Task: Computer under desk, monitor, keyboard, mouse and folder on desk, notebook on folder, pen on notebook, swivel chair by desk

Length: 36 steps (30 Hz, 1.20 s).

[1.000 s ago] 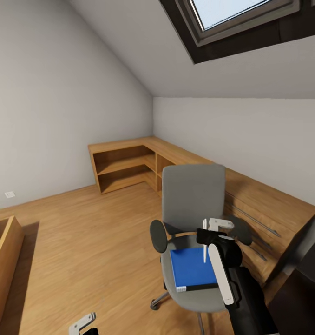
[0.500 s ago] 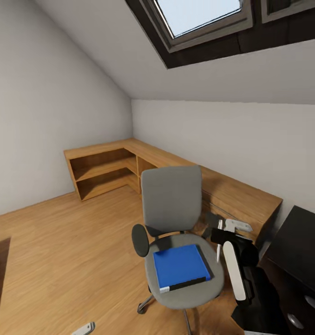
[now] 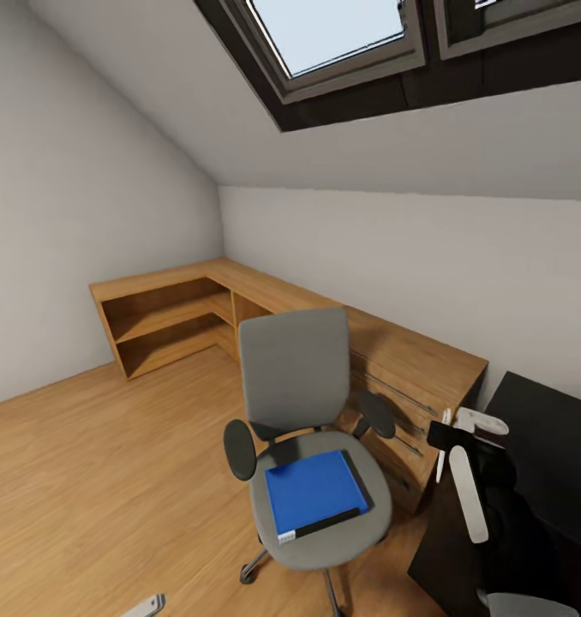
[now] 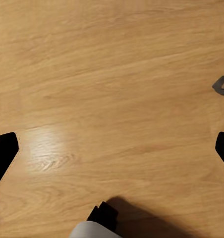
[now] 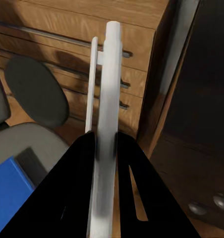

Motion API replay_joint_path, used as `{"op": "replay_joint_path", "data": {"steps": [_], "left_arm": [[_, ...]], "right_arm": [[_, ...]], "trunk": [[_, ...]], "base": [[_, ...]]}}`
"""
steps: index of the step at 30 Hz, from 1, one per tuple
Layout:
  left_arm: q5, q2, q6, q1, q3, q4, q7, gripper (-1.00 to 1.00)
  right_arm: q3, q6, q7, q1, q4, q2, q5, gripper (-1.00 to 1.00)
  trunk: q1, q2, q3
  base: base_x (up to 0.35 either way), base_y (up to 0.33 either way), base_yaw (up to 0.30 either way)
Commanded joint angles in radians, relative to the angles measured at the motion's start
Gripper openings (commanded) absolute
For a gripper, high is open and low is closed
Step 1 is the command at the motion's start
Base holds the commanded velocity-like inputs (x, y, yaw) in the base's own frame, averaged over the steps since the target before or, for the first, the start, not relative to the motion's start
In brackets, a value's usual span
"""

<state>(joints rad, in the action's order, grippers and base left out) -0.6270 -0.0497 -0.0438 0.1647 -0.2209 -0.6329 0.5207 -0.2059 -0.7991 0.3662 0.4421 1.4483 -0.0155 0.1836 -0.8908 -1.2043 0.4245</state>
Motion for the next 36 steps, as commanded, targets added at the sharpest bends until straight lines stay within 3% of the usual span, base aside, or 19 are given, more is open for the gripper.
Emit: {"op": "replay_joint_path", "data": {"steps": [1,3,7,8,9,11,13,15,19,22,24,29,36], "left_arm": [[-0.004,-0.005,-0.004,0.001,-0.006,-0.002,0.01,1.0],[-0.005,-0.013,-0.004,0.001,-0.005,-0.002,0.009,1.0],[-0.005,-0.018,0.011,0.0,-0.003,-0.002,0.009,1.0],[-0.005,-0.02,0.022,0.0,-0.003,-0.002,0.009,1.0],[-0.006,-0.021,0.029,0.0,-0.003,-0.002,0.009,1.0],[-0.006,-0.021,0.033,0.0,-0.004,-0.002,0.009,1.0],[-0.006,-0.021,0.034,0.0,-0.004,-0.002,0.009,1.0],[-0.005,-0.021,0.034,0.001,-0.004,-0.002,0.009,1.0],[-0.006,-0.022,0.035,0.0,-0.004,-0.002,0.009,1.0],[-0.005,-0.022,0.035,0.0,-0.003,-0.002,0.009,1.0],[-0.005,-0.022,0.035,0.0,-0.003,-0.002,0.01,1.0],[-0.006,-0.021,0.037,0.0,-0.003,-0.002,0.01,1.0],[-0.007,-0.021,0.039,0.0,-0.003,-0.002,0.01,1.0]], "right_arm": [[-0.002,0.001,0.008,0.002,-0.005,0.0,0.013,-1.0],[-0.002,0.003,0.008,0.021,-0.021,0.001,0.014,-1.0],[-0.003,-0.014,0.011,0.153,-0.072,0.005,0.01,-1.0],[-0.003,-0.032,0.013,0.232,-0.127,0.017,0.009,-1.0],[-0.005,-0.048,0.012,0.357,-0.265,0.057,0.011,-1.0],[-0.007,-0.051,0.01,0.519,-0.468,0.105,0.015,-1.0],[-0.009,-0.049,0.01,0.623,-0.609,0.137,0.015,-1.0],[-0.011,-0.049,0.011,0.67,-0.676,0.164,0.017,-1.0],[-0.038,-0.072,0.016,0.708,-0.731,0.199,0.036,-1.0],[-0.122,-0.183,0.016,0.713,-0.748,0.238,0.05,-1.0],[-0.15,-0.213,0.014,0.705,-0.751,0.264,0.053,-1.0],[-0.166,-0.226,0.011,0.651,-0.753,0.281,0.054,-1.0],[-0.17,-0.11,0.018,0.587,-0.754,0.281,0.049,-1.0]], "trunk": [[0.004,0.007,-0.002],[0.012,0.021,-0.008],[0.027,0.049,-0.021],[0.031,0.056,-0.024],[0.035,0.063,-0.027],[0.042,0.077,-0.033],[0.05,0.091,-0.04],[0.058,0.105,-0.046],[0.073,0.133,-0.058],[0.084,0.154,-0.068],[0.092,0.168,-0.074],[0.111,0.203,-0.09],[0.138,0.252,-0.112]], "base": [[0.0,0.0,-0.005],[0.0,0.0,-0.003],[0.0,0.0,0.0],[0.0,0.0,0.0],[0.0,0.0,0.0],[0.0,0.0,0.0],[0.0,0.0,0.0],[0.0,0.0,0.0],[0.0,0.0,0.0],[0.0,0.0,0.0],[0.0,0.0,0.0],[0.0,0.0,0.0],[0.0,0.0,0.0]]}}
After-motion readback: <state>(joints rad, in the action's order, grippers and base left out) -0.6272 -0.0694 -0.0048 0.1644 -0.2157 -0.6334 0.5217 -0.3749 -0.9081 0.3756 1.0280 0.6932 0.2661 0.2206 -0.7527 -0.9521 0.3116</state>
